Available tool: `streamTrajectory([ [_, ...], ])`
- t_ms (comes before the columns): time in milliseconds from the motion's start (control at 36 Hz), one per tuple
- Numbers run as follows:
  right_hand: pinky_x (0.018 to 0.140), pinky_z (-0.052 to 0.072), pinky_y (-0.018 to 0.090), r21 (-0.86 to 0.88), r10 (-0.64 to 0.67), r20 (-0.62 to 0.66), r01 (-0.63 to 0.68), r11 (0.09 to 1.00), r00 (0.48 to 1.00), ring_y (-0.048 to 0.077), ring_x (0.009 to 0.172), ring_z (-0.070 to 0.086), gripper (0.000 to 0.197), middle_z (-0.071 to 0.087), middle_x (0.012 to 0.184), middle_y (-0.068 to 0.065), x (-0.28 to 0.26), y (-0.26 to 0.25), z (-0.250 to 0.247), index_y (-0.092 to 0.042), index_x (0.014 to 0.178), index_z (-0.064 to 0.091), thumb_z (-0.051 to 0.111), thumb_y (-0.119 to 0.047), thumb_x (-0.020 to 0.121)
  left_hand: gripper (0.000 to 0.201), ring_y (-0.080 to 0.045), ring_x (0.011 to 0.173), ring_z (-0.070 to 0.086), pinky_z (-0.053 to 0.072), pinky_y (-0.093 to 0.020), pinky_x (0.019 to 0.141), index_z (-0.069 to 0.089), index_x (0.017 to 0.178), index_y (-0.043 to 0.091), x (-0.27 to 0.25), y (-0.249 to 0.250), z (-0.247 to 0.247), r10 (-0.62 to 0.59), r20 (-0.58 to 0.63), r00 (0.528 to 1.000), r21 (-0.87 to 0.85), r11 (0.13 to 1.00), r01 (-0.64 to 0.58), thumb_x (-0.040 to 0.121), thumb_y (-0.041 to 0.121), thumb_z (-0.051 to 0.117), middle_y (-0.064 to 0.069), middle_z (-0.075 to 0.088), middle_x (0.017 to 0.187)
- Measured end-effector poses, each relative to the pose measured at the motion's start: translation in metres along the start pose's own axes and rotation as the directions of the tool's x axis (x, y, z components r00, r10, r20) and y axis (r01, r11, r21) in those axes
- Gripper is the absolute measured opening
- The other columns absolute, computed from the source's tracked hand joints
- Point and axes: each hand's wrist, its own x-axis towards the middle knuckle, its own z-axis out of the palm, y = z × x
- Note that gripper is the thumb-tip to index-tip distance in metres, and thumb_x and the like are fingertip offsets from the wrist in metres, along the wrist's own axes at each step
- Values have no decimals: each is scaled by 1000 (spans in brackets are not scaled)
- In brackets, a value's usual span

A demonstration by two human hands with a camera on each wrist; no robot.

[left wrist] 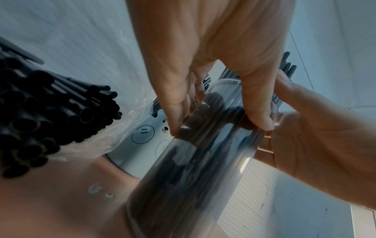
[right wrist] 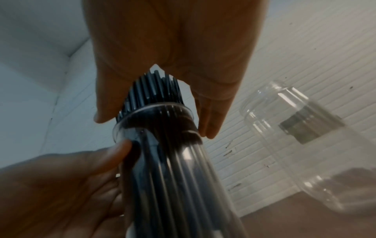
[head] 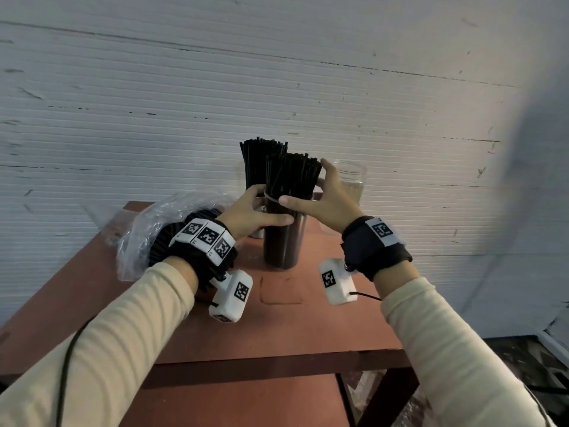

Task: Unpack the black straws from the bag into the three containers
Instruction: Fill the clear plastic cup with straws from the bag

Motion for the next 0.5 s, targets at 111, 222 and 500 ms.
streamTrajectory([
  [111, 99, 50, 35, -82, -13, 27, 15, 997, 1000, 2, 112, 57, 91, 60, 122, -8, 6, 11, 6, -19, 134, 44, 85, -54, 60, 96, -18, 119, 60, 46, -47, 103, 46, 134, 16, 1, -4, 2, 15, 18, 1000, -48, 999, -14, 50, 25, 91, -5, 63, 127],
  [222, 94, 52, 32, -94, -9, -10, 8, 996, 1000, 2, 106, 60, 82, 64, 115, -8, 8, 16, 6, -19, 126, 51, 84, -54, 60, 95, -21, 120, 59, 47, -40, 101, 48, 136, 16, 6, -3, 1, 6, 37, 999, 0, 1000, -6, 50, 18, 87, -8, 62, 126],
  [500, 91, 54, 32, -140, 70, -214, -102, 985, 974, 6, 98, 63, 69, 67, 107, -7, 32, 32, 0, -19, 116, 58, 80, -55, 62, 65, -9, 96, 55, 44, -18, 75, 40, 128, 16, 42, 1, -8, 128, -516, 847, 164, 985, -49, 76, 17, 79, -1, 54, 112],
])
